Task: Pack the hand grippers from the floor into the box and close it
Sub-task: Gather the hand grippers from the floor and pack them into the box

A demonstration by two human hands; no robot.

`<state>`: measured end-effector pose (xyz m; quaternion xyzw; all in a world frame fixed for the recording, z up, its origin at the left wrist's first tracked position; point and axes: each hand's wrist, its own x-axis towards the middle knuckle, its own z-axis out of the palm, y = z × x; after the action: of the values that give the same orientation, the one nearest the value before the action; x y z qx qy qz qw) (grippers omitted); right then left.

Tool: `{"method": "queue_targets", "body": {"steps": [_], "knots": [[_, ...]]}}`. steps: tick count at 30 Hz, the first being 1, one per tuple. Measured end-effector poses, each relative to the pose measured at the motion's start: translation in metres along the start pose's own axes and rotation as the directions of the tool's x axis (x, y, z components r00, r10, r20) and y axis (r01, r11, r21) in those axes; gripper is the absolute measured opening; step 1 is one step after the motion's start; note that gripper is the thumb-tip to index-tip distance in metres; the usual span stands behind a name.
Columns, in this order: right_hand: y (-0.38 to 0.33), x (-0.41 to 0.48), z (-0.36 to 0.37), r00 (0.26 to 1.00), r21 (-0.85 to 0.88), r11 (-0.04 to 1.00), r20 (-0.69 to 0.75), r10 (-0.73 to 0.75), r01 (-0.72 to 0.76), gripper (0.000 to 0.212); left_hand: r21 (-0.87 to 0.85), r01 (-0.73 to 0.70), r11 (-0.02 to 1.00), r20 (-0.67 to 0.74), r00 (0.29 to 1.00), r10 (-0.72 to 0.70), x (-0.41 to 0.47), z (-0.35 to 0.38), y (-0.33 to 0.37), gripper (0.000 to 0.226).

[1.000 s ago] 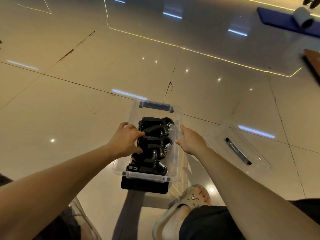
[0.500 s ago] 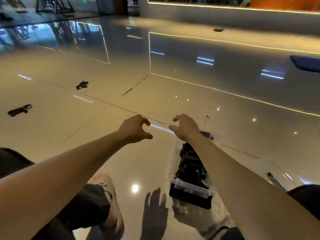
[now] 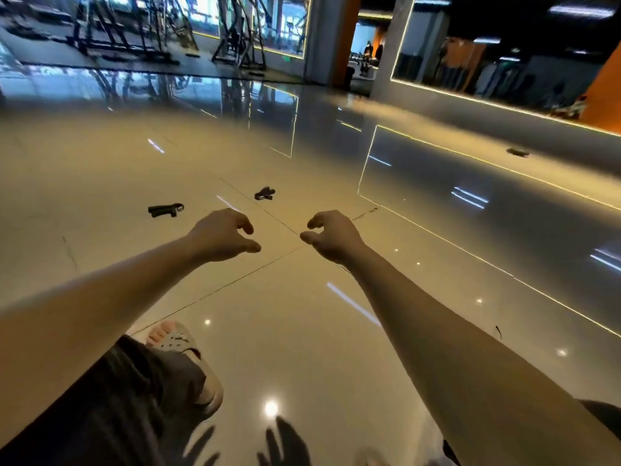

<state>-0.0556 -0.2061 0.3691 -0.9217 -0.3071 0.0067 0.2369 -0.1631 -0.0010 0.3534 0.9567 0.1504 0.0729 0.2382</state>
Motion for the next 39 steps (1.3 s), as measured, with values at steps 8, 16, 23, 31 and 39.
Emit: {"method": "queue_targets", "body": {"steps": [8,16,23,31,39], "knots": [[-0.063,0.099,0.063,0.998,0.078,0.996,0.042,-0.048,0.044,0.038,-0.001,0.080,0.997,-0.015,0.997,-0.080,0.051,-0.054,-0.079,0.048],[-0.094,0.244,0.112,0.997,0.124,0.992,0.076,0.002,-0.011,0.034,0.011,0.173,0.985,0.006,0.985,-0.173,0.171,-0.092,-0.159,0.044],[-0.113,0.402,0.163,0.989,0.088,0.996,0.144,0.016,-0.029,0.026,0.018,0.254,0.967,0.015,0.967,-0.254,0.294,-0.103,-0.243,0.037],[-0.113,0.574,0.261,0.967,0.008,0.996,0.239,0.089,-0.093,0.032,0.012,0.359,0.933,0.030,0.933,-0.360,0.438,-0.087,-0.392,0.055],[-0.054,0.720,0.381,0.927,-0.039,0.984,0.329,0.177,-0.174,0.049,0.082,0.526,0.847,0.147,0.834,-0.532,0.569,-0.013,-0.517,0.072]]}}
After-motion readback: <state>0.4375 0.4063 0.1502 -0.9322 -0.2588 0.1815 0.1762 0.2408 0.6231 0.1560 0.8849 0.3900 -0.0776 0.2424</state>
